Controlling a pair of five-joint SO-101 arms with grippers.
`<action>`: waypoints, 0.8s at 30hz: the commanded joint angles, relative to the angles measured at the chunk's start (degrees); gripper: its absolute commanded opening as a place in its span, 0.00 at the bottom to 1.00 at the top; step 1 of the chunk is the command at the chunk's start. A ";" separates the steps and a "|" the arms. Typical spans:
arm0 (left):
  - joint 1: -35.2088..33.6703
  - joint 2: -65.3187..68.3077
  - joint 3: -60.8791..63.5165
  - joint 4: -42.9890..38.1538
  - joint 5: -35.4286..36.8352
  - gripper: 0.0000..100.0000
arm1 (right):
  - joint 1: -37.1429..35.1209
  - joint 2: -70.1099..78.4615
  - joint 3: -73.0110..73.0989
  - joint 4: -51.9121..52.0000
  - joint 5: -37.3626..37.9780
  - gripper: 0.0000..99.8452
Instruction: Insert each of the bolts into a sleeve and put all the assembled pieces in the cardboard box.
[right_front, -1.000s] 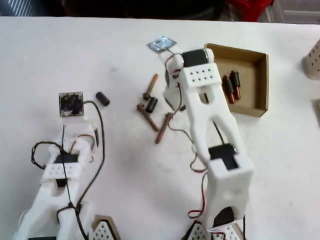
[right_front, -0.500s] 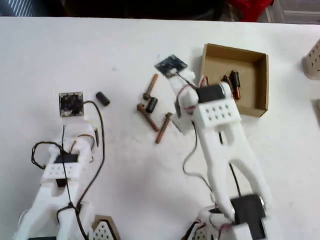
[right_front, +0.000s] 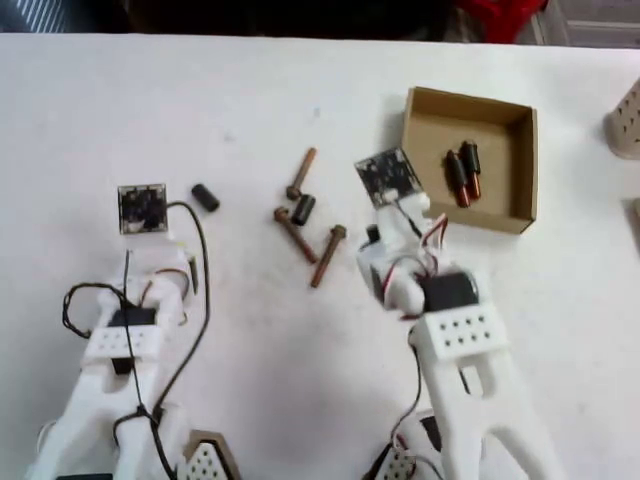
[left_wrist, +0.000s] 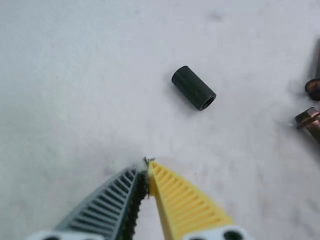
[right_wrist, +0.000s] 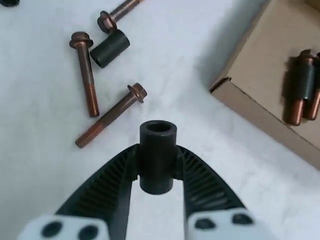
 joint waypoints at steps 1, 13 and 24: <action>-0.40 0.04 -3.25 -1.32 -0.53 0.02 | -0.13 -6.90 2.81 -6.02 -0.53 0.02; -0.40 0.04 -3.25 -1.23 -0.53 0.02 | -2.59 -7.52 8.18 -19.03 -0.88 0.02; -0.40 0.04 -3.25 -1.14 -0.53 0.02 | -8.57 -7.52 35.34 -70.37 -0.97 0.02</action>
